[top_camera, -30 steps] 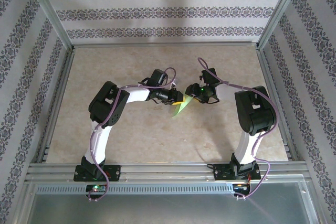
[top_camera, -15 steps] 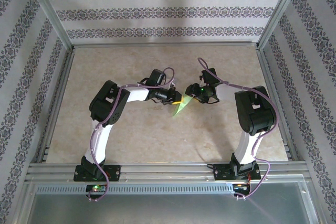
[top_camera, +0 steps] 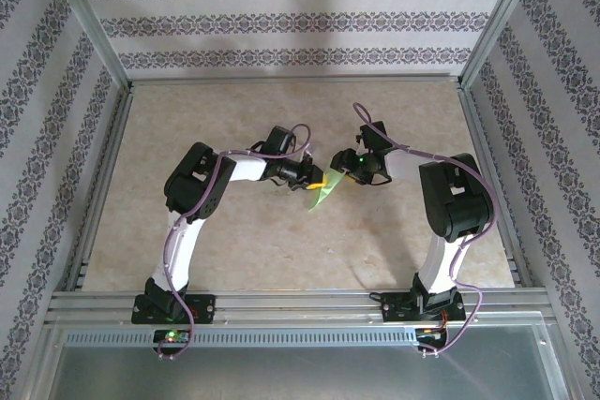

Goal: Fold a paper plane with a square sheet of paper (fold left side to right side)
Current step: Fold the wing for the fifth time at the center of the table.

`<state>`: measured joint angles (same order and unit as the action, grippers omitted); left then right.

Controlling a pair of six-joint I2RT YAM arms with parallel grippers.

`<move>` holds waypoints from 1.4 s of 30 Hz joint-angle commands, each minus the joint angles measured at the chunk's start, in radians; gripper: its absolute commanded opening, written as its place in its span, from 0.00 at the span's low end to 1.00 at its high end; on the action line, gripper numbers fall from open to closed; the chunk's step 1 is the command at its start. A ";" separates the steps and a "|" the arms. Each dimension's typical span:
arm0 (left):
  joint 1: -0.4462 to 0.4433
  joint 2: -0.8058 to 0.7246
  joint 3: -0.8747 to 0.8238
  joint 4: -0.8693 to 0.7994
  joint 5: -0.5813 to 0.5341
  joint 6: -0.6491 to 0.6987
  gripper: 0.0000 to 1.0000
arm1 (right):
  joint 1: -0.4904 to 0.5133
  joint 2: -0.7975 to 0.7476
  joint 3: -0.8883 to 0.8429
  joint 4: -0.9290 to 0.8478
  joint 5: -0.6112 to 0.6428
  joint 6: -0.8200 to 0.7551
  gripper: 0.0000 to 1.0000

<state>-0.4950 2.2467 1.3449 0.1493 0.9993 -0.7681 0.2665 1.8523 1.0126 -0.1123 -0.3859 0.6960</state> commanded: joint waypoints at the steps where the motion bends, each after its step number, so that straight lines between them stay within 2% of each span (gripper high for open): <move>1: 0.022 0.010 0.017 0.027 0.026 -0.007 0.10 | 0.023 0.053 -0.012 -0.007 0.016 -0.033 0.56; 33: 0.027 0.052 0.060 -0.113 -0.016 0.101 0.10 | 0.035 0.054 -0.002 -0.031 0.022 -0.052 0.56; 42: 0.034 0.068 0.060 -0.147 -0.060 0.127 0.07 | 0.012 -0.001 0.003 -0.008 -0.035 -0.052 0.58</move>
<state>-0.4812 2.2715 1.3994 0.0738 0.9981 -0.6849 0.2710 1.8465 1.0183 -0.1230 -0.3931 0.6682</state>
